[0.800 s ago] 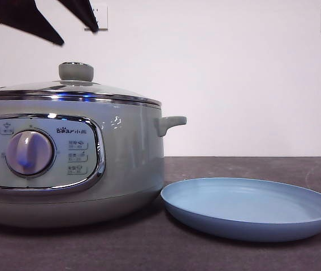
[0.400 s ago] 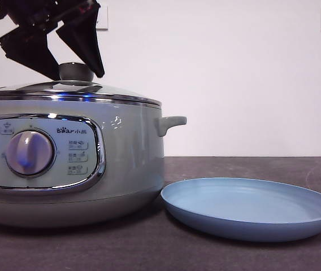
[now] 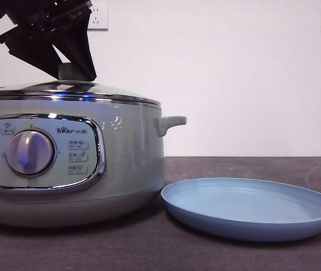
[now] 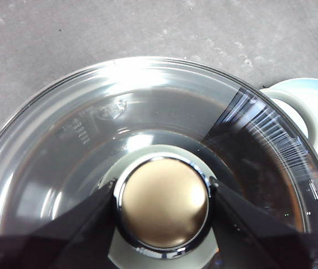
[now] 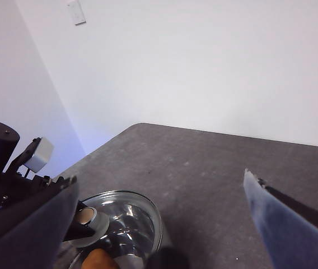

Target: Take the potato out from the steamer,put the potato on the plate,close the lid

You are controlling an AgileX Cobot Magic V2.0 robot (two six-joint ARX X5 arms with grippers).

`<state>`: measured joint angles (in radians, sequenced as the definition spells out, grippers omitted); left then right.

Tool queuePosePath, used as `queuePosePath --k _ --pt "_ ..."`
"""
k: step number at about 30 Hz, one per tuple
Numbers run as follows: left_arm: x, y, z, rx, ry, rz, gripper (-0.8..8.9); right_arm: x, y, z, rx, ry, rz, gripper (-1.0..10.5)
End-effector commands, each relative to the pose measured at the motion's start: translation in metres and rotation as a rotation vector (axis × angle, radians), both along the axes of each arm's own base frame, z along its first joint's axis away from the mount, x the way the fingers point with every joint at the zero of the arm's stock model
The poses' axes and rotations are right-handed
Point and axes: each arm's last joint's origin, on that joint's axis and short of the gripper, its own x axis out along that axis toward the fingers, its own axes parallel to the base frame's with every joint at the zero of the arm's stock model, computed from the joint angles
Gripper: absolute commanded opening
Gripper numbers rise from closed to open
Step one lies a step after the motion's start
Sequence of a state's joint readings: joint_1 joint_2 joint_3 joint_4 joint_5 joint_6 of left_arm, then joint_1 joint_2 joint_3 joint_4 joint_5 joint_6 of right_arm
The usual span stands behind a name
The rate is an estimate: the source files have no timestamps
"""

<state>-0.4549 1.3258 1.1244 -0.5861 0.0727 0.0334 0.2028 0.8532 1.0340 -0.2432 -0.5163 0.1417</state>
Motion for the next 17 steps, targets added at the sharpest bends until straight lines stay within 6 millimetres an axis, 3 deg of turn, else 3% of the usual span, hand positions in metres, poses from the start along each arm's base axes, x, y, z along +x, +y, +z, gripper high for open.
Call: queuePosePath --k 1,5,9,17 --pt "0.002 0.0 0.0 0.019 -0.026 0.001 -0.08 0.0 0.0 0.002 -0.002 -0.01 0.001 5.0" --pt "0.003 0.0 0.013 0.0 -0.065 0.001 -0.08 0.0 0.001 0.002 -0.002 -0.009 0.004 4.9" --pt "0.002 0.0 0.042 -0.042 -0.144 0.0 -0.08 -0.002 0.005 0.002 -0.038 -0.042 0.035 4.6" --pt "-0.024 0.013 0.125 -0.152 -0.368 0.003 -0.08 -0.002 0.025 -0.001 -0.123 -0.065 0.151 4.7"
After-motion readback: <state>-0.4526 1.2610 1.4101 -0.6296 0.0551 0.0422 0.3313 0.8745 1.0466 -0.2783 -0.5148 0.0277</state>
